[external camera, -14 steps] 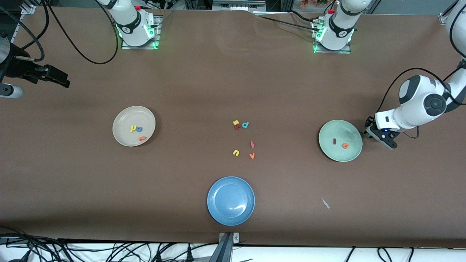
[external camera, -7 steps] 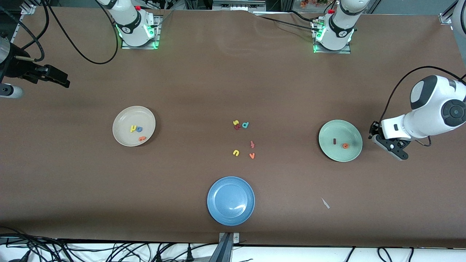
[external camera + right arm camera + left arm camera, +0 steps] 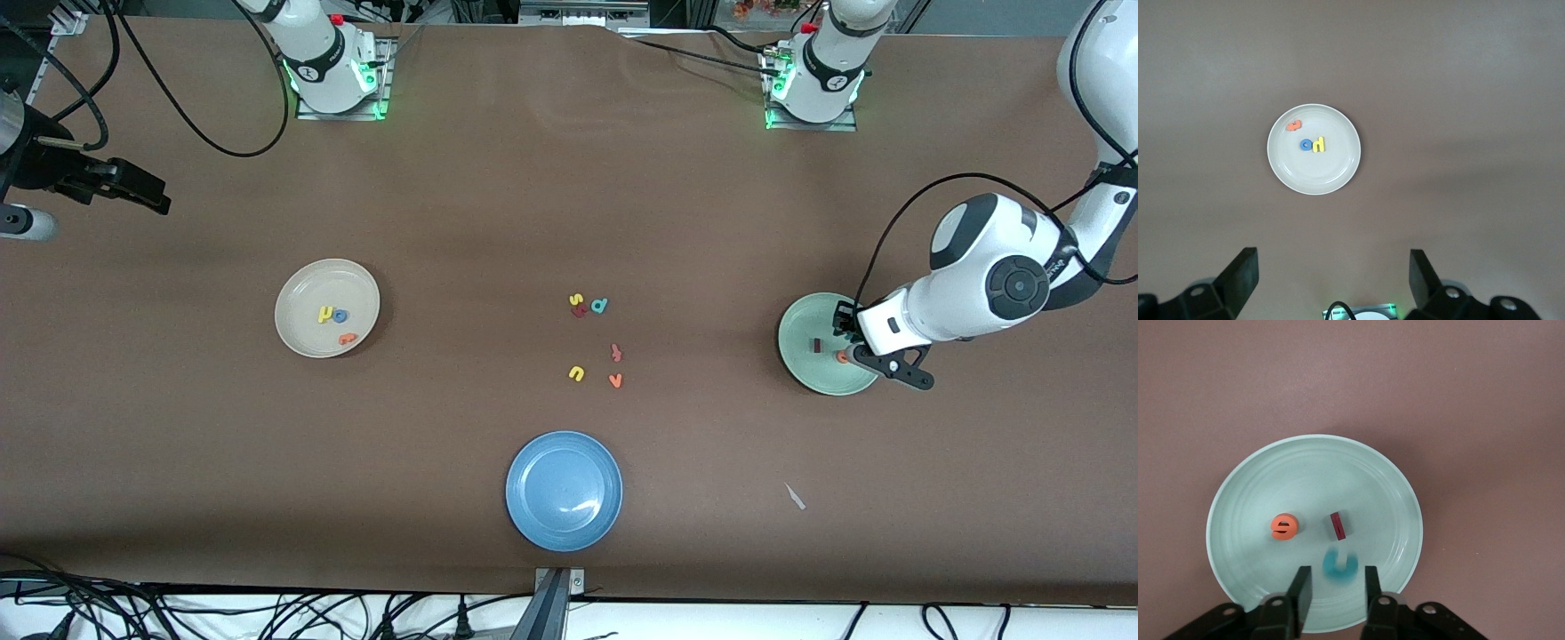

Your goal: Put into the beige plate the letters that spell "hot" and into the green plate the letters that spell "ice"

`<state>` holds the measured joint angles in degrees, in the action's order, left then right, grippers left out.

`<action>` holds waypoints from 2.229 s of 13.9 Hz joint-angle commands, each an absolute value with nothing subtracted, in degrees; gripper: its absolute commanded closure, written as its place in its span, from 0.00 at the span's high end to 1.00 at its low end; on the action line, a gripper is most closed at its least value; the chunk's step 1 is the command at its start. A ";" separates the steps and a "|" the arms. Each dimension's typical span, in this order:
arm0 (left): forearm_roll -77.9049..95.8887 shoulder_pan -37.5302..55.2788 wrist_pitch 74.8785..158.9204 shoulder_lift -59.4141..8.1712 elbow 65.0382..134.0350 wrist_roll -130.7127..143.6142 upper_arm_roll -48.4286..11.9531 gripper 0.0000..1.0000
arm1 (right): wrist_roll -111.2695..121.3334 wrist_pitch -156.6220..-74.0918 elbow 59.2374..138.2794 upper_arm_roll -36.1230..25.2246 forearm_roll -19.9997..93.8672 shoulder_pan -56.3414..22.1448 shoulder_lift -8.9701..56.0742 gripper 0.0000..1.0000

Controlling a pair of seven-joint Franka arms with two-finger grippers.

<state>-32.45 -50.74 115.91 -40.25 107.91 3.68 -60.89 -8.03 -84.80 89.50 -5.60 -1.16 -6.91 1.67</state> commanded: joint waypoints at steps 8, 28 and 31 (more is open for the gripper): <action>-30.76 -50.19 114.96 -38.58 103.98 3.95 -61.08 1.00 | -7.38 -84.02 88.42 -5.62 -0.18 -6.50 1.93 1.00; -0.20 -0.80 102.13 -4.24 92.61 6.17 -5.73 1.00 | -7.38 -84.02 88.42 -5.62 -0.18 -6.50 1.93 1.00; 0.35 0.43 102.31 1.22 97.64 2.20 -3.61 1.00 | -7.38 -84.02 88.42 -5.62 -0.18 -6.50 2.02 1.00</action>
